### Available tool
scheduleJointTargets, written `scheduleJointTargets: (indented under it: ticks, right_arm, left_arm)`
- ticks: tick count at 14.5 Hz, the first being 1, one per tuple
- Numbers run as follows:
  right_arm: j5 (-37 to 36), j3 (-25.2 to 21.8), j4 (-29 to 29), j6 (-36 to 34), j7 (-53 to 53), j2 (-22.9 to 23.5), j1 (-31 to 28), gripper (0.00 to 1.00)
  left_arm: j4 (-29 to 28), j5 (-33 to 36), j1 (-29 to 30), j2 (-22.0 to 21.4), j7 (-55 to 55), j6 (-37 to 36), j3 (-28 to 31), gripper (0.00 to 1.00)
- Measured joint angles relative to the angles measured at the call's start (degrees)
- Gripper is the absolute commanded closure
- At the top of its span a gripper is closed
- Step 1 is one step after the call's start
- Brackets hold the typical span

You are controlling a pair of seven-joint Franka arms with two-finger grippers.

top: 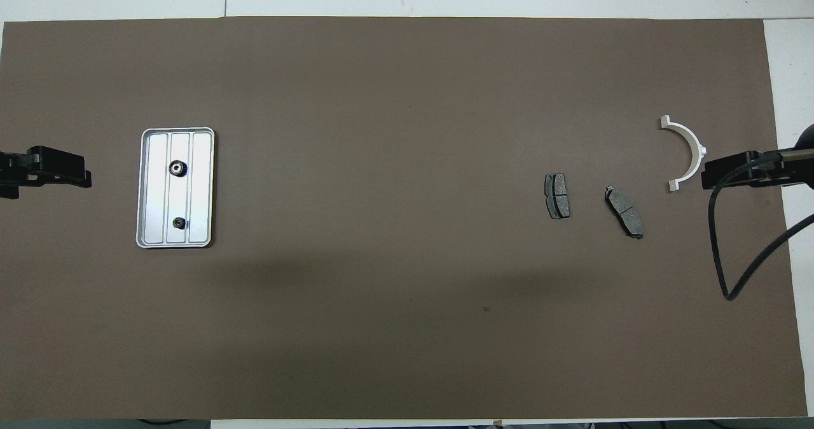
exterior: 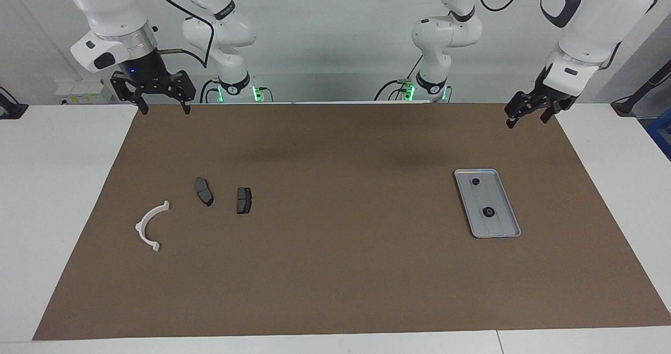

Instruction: Pick bearing gear from pile to tray

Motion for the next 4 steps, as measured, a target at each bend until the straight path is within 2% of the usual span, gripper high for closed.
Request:
scheduleJointTargets:
  ticks: [4]
  right_arm:
    - [0.0, 0.0, 0.0, 0.0, 0.0, 0.0, 0.0, 0.00]
  left_arm:
    - [0.5, 0.0, 0.0, 0.0, 0.0, -0.6, 0.0, 0.00]
